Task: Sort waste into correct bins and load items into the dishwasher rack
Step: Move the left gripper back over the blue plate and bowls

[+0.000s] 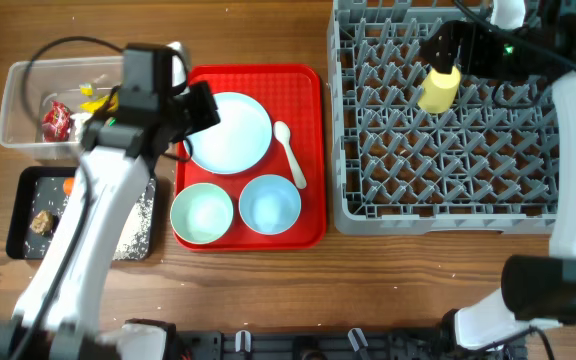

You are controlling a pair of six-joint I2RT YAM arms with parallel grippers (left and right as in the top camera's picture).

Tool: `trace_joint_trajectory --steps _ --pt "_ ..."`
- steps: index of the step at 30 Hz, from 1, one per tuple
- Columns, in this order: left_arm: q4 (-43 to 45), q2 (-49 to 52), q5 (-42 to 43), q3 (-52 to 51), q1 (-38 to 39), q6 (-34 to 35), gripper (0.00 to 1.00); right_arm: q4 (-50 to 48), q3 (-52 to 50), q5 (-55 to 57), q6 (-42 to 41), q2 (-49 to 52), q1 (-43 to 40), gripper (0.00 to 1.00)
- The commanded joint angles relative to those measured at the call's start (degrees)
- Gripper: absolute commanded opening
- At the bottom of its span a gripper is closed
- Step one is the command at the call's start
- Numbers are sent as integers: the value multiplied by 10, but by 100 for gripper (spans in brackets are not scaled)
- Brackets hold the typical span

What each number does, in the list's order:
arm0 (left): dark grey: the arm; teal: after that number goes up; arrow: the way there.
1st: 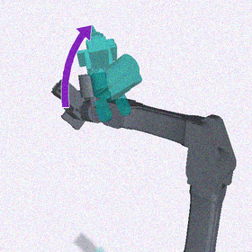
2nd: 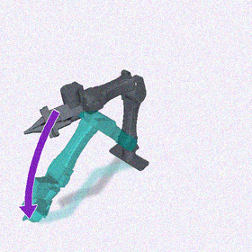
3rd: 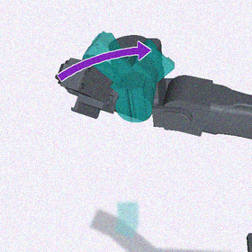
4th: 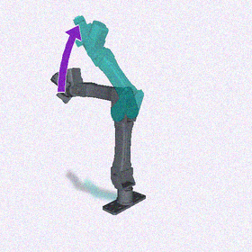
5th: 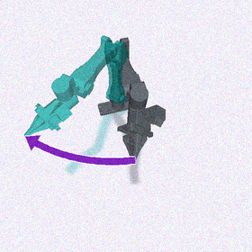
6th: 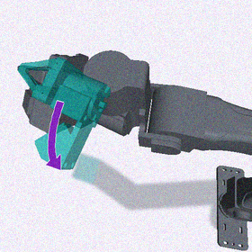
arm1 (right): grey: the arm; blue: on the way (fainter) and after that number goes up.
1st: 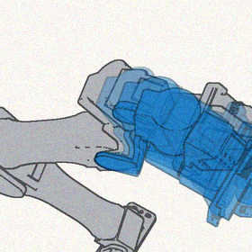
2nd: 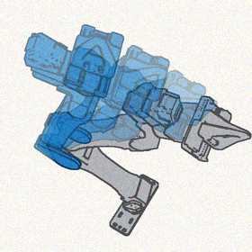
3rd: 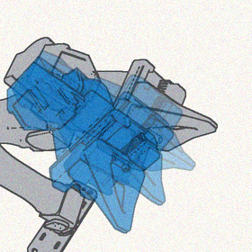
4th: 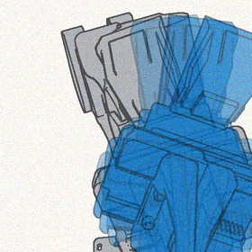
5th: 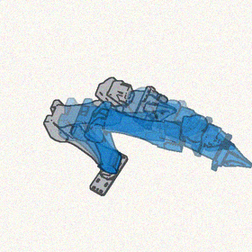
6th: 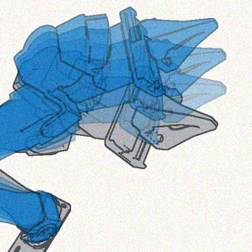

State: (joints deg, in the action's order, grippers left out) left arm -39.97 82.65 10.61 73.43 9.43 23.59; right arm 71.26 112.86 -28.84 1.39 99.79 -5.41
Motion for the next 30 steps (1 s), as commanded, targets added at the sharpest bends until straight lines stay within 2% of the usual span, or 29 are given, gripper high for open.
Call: trace_joint_trajectory --steps 1,2,4,6,7,8,10,11,13,14,16,21,28,29,30 --pt "-42 -77 -32 5 0 -9 32 13 7 -46 -22 -6 3 100" --pt "-43 -88 -32 5 0 -9 44 12 7 -41 -34 -5 3 100" --pt "-43 -99 -32 5 0 -9 56 12 7 -35 -45 -4 3 100" --pt "-54 -102 -32 5 0 -9 95 12 7 -27 -46 -4 3 100" --pt "-63 -100 -32 5 0 -9 99 12 7 -25 -46 -4 3 100" --pt "-75 -96 -32 5 1 -9 97 12 7 -25 -46 -4 3 100" --pt "-84 -82 -32 -2 3 -7 70 12 7 -25 -46 -4 3 100" --pt "-85 -73 -31 -6 5 -2 61 12 7 -25 -46 -4 3 100" --pt "-89 -45 -26 -11 22 9 45 12 7 -25 -46 -4 3 100" --pt "-95 -31 -26 -11 33 8 42 12 7 -25 -46 -4 3 100" --pt "-101 2 -26 -11 63 8 39 12 7 -25 -46 -4 3 100" --pt "-83 79 -71 -11 128 2 41 12 7 -25 -46 -4 3 100" --pt "-68 116 -99 -11 132 -39 42 12 7 -25 -46 -4 3 100" --pt "-78 117 -115 -11 132 -39 43 12 7 -25 -46 -4 3 100" --pt "-89 116 -141 -11 130 -37 50 12 7 -25 -46 -4 3 100"
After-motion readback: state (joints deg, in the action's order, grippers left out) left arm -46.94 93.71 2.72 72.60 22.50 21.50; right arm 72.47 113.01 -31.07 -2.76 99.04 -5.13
